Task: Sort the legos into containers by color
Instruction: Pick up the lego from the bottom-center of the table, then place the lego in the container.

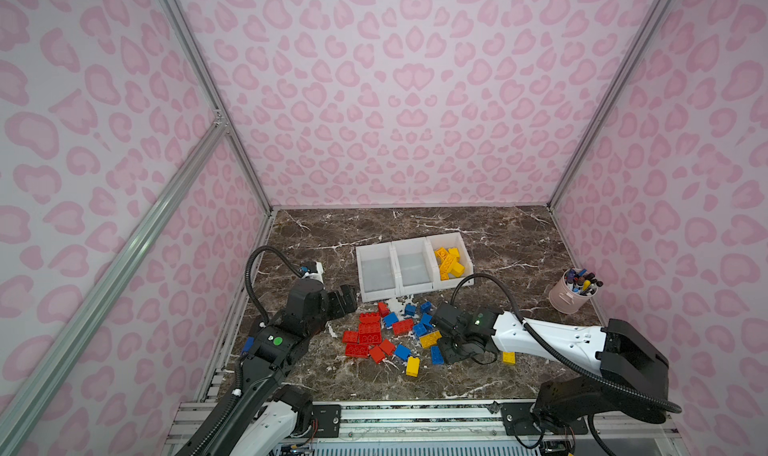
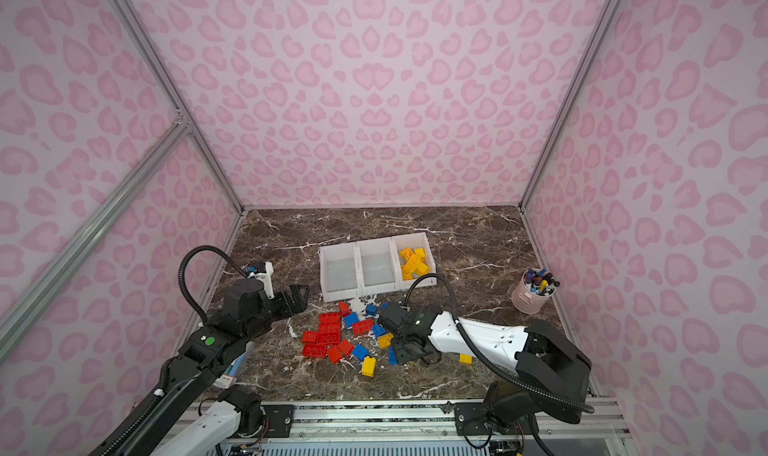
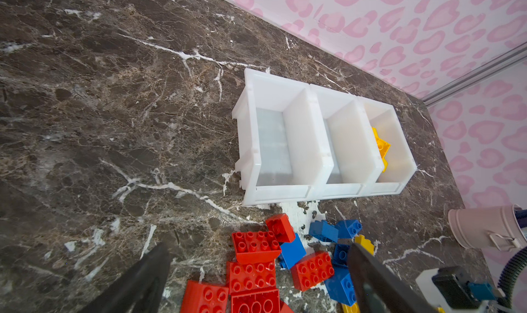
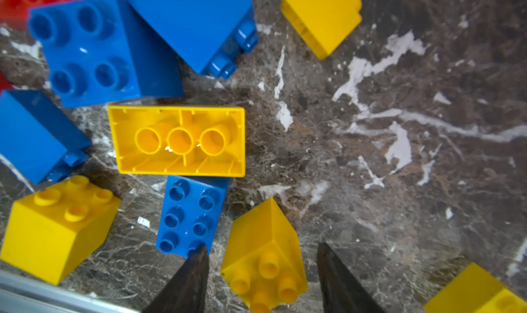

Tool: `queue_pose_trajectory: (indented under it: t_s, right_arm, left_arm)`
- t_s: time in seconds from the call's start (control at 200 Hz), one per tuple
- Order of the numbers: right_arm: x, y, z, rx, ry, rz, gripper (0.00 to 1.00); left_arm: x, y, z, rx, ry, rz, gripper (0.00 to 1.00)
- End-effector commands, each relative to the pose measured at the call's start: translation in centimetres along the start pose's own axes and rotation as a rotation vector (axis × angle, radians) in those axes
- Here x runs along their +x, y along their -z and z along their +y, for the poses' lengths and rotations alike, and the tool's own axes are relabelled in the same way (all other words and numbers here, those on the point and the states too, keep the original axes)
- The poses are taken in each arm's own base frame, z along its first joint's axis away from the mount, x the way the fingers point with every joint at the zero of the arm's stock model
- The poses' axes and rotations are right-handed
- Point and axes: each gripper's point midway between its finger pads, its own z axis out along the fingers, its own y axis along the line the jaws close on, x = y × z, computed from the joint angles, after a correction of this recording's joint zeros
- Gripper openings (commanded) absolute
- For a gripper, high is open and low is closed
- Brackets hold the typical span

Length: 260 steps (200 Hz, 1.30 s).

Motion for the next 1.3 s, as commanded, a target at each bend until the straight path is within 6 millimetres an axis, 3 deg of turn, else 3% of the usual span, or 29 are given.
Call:
queue_pose_trajectory:
  t_s: [0.0,0.285,0.43,0.55,0.73,0.86,1.08,1.295]
  right_arm:
    - [0.4,-0.2,-0.1,0.0,0.04,0.013,0.58]
    - [0.5,-0.6,-0.5,0.023,0.126,0.024,0.53]
    - [0.5,-0.9,-0.3,0.019,0.135,0.032,0.4]
    - [0.1,-0.3,-0.5,0.021,0.117,0.002,0.3]
    - [-1.5,1.3,-1.4,0.039,0.055,-0.043,0.27]
    - [-5.1,3.1,-2.9,0.035,-0.03,-0.105,0.27]
    - [-15.4,5.7,-7.9,0.07,-0.174,-0.236,0.27]
    - [-23.3,3.8,-10.4,0.101,-0.204,-0.228,0.27]
  left_arm:
    - [-0.1,0.0,-0.1,0.003,0.006,-0.004,0.98]
    - [-0.1,0.1,0.0,0.005,0.013,-0.007,0.98]
    - [-0.1,0.2,0.0,0.002,0.015,-0.007,0.98]
    - [-0.1,0.3,0.1,0.001,0.015,-0.011,0.98]
    - [-0.2,0.3,0.0,0.002,0.015,-0.009,0.98]
    - [-0.2,0.2,0.0,0.003,0.014,-0.009,0.98]
    - [-0.1,0.1,-0.1,0.006,0.009,-0.002,0.98]
    - [-0.1,0.2,-0.3,0.016,0.012,-0.001,0.98]
